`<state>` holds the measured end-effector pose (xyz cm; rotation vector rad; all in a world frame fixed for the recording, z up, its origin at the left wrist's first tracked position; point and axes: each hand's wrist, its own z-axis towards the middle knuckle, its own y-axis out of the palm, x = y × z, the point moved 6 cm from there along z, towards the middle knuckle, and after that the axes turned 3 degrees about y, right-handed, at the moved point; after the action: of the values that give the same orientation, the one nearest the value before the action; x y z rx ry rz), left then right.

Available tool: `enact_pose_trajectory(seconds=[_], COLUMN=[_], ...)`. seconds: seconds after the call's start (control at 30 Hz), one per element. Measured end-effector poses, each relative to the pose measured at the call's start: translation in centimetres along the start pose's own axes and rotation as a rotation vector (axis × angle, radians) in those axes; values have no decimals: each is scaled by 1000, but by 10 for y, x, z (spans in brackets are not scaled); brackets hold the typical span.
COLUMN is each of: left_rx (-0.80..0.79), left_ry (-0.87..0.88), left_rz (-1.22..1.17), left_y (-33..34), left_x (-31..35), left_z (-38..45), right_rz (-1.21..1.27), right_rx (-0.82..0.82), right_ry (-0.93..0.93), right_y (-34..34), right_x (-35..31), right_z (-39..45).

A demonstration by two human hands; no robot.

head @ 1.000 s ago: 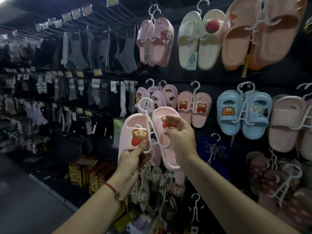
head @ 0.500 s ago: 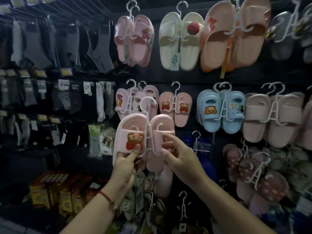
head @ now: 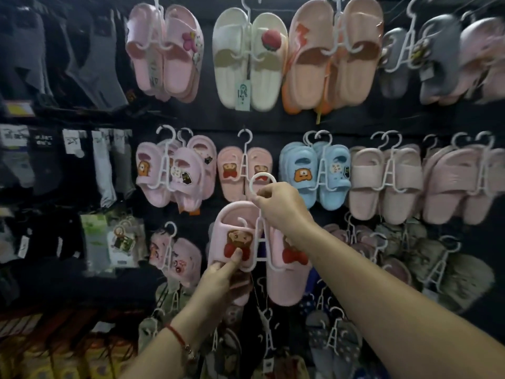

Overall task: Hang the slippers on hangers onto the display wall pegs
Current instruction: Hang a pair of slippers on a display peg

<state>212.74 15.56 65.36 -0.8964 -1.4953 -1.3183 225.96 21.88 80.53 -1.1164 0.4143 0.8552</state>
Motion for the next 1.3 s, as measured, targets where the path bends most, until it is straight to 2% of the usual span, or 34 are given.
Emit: enact_pose_trajectory(seconds=[0.07,0.13,0.2,0.3,0.37,0.43,0.53,0.63,0.83,0.93,1.1,1.3], left_rx=[-43,-61,-4,194,243,154,26,-25,91,160,236,421], left_ry=[-115,-141,17,419,550,535,513,582,695,682,641,604], left_rz=[158,493,719,853,907,880,696,651,493,525,589,809], left_y=[2,-6,-18,-30,-31,-27,-16,-6,7,5,-7,-4], left_x=[5,18,43,89,105,110,123,131,142,142,133,125], left_z=[0,6,21,45,66,94,133,165,187,201,230,264], right_rz=[-23,-12,28,82,106,88,56,46,67,22,15,-81], right_rx=[42,72,71,74,60,25,21,7,-15,-59,-104,20], right_ry=[-4,-24,-65,-136,-160,-195,-291,-325,-367,-375,-252,-134], right_y=[-1,-3,-6,-10,-10,-5,-1,5,19,27,46,61], right_x=[9,15,14,10,6,0,-12,-16,-27,-30,-14,-6], right_z=[12,27,41,64,83,106,142,179,226,244,274,292])
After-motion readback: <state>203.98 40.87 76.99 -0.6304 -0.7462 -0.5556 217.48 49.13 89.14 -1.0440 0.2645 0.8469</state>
